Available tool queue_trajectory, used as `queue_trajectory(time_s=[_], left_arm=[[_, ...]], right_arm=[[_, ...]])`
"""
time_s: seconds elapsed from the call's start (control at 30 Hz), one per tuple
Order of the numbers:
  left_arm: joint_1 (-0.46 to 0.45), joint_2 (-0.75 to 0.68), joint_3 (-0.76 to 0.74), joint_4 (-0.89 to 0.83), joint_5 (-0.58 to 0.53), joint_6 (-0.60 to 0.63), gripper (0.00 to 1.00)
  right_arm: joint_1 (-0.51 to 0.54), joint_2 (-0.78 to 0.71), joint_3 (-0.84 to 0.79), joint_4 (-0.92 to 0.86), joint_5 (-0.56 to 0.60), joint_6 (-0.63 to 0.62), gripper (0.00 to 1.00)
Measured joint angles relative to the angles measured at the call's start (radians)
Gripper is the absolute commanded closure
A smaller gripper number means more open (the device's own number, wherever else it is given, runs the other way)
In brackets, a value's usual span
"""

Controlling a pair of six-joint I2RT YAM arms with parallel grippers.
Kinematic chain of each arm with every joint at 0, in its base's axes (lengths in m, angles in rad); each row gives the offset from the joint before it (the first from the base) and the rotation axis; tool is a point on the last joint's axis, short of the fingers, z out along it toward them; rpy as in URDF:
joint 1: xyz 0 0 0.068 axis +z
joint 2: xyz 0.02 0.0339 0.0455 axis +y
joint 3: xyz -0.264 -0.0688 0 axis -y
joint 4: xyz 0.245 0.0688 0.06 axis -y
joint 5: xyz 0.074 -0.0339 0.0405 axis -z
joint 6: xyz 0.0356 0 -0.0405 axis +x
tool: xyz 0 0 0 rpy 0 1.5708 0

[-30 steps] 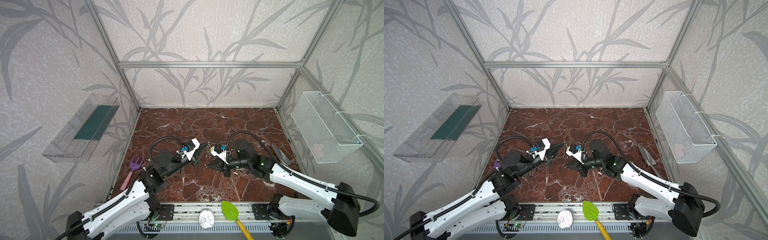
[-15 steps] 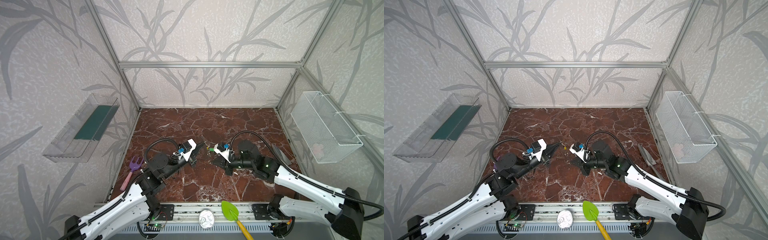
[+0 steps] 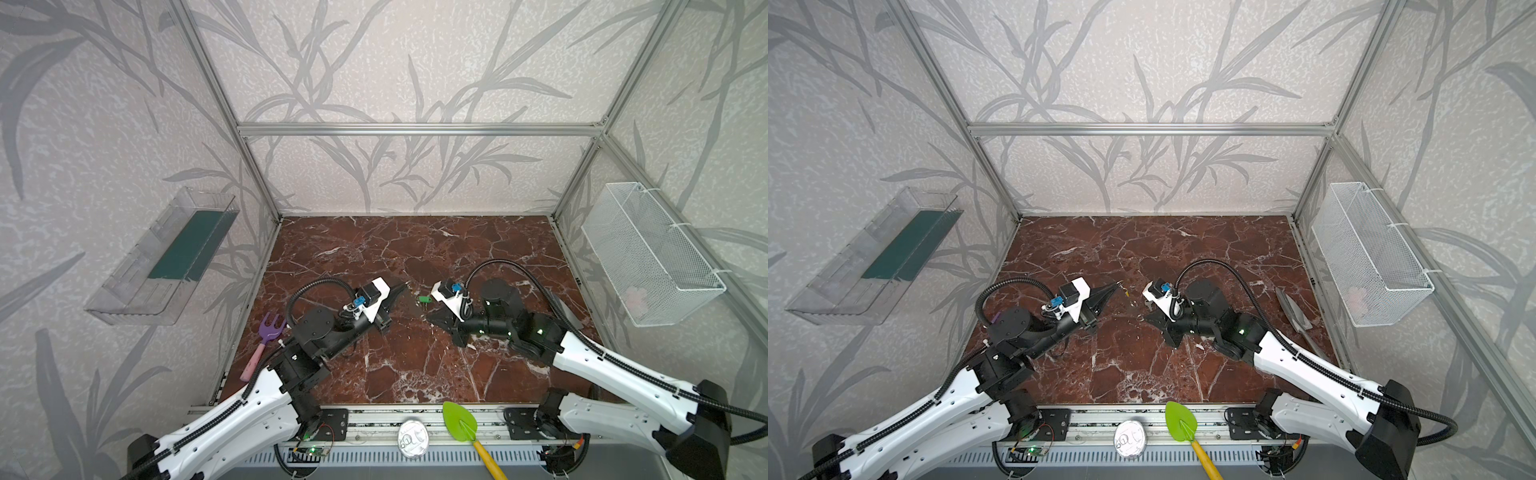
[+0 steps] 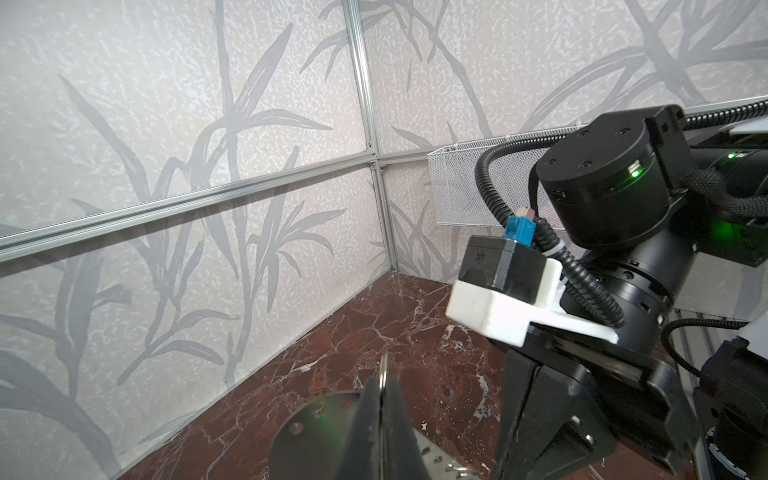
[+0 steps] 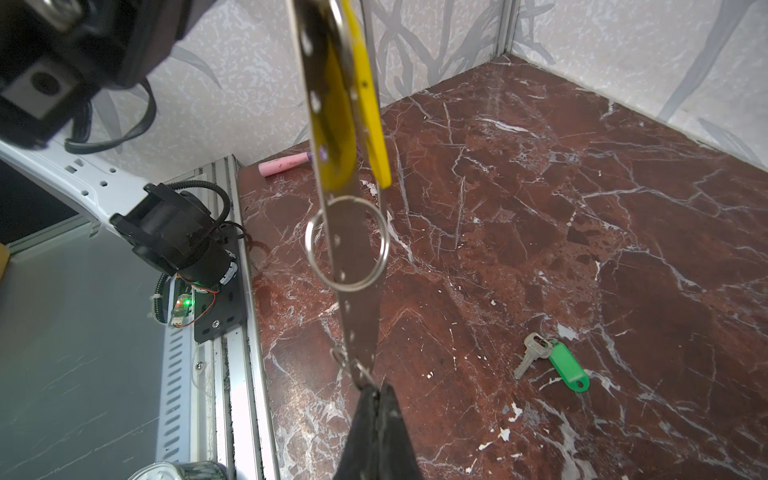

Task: Put the keys on the keyring

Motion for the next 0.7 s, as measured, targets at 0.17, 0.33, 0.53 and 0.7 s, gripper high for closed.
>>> queue_trajectory(time_s=[0.17, 0.33, 0.53, 0.7], left_arm=[[0.000, -0.010, -0.008, -0.001, 0.000, 0.005, 1.00], [0.000, -0.033, -0.017, -0.004, 0.000, 0.014, 1.00], [0.000, -0.053, -0.026, -0.005, -0.001, 0.017, 1.00], [0.000, -0.056, -0.026, -0.005, -0.001, 0.017, 1.00]], right_arm=[[-0.002, 0.001, 0.005, -0.015, 0.009, 0.001, 1.00], [-0.014, 0.004, 0.015, -0.031, 0.013, 0.008, 1.00], [-0.020, 0.014, 0.029, -0.045, 0.019, 0.017, 1.00], [-0.021, 0.027, 0.043, -0.052, 0.026, 0.028, 1.00]])
